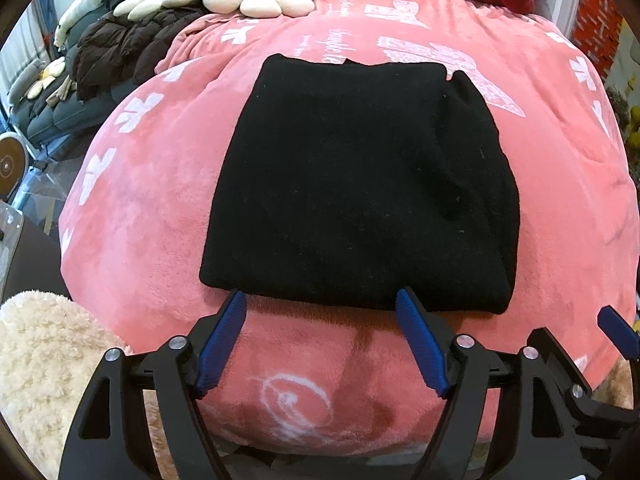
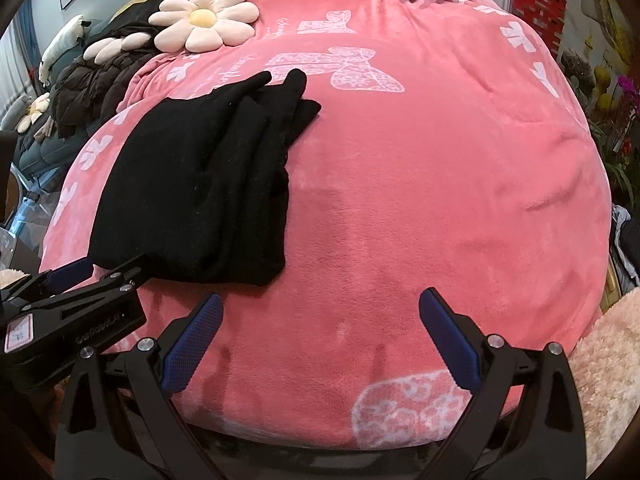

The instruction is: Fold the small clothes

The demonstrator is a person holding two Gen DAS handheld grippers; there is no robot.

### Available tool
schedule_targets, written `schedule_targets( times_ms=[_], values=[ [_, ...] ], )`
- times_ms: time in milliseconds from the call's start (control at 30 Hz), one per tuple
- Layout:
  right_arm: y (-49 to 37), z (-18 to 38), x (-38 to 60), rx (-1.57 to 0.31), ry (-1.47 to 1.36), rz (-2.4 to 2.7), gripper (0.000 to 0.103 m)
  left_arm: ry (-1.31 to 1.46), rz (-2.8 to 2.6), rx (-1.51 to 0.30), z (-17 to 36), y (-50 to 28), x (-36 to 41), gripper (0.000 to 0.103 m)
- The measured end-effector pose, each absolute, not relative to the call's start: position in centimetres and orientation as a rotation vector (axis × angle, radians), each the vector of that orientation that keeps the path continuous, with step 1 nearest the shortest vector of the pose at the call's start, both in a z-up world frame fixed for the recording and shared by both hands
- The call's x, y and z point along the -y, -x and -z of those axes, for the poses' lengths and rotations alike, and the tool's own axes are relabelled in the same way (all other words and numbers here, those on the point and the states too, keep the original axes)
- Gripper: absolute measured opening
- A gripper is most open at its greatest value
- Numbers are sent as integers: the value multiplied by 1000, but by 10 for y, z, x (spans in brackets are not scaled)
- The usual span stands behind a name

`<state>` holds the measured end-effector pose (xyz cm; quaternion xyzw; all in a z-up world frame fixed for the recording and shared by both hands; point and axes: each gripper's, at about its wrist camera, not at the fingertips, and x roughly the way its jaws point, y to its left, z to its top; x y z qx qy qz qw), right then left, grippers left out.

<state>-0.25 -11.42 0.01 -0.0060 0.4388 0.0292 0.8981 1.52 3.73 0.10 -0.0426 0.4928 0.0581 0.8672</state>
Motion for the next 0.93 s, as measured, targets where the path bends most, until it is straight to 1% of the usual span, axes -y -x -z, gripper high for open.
schedule_targets(
  times_ms=[67, 100, 133, 167, 933],
  values=[
    [3, 0, 113, -906, 10, -59, 96, 100, -125, -1023, -2, -16, -38, 79],
    [3, 0, 113, -907, 11, -59, 96, 94, -133, -1018, -3, -15, -38, 81],
    [3, 0, 113, -908, 14, -60, 96, 72, -162, -1007, -4, -14, -37, 86],
    [4, 0, 112, -910, 18, -61, 96, 45, -193, -992, -6, -12, -36, 87],
    [4, 0, 112, -911, 37, -50, 97, 38, -198, -1005, -3, -13, -37, 84]
  ],
)
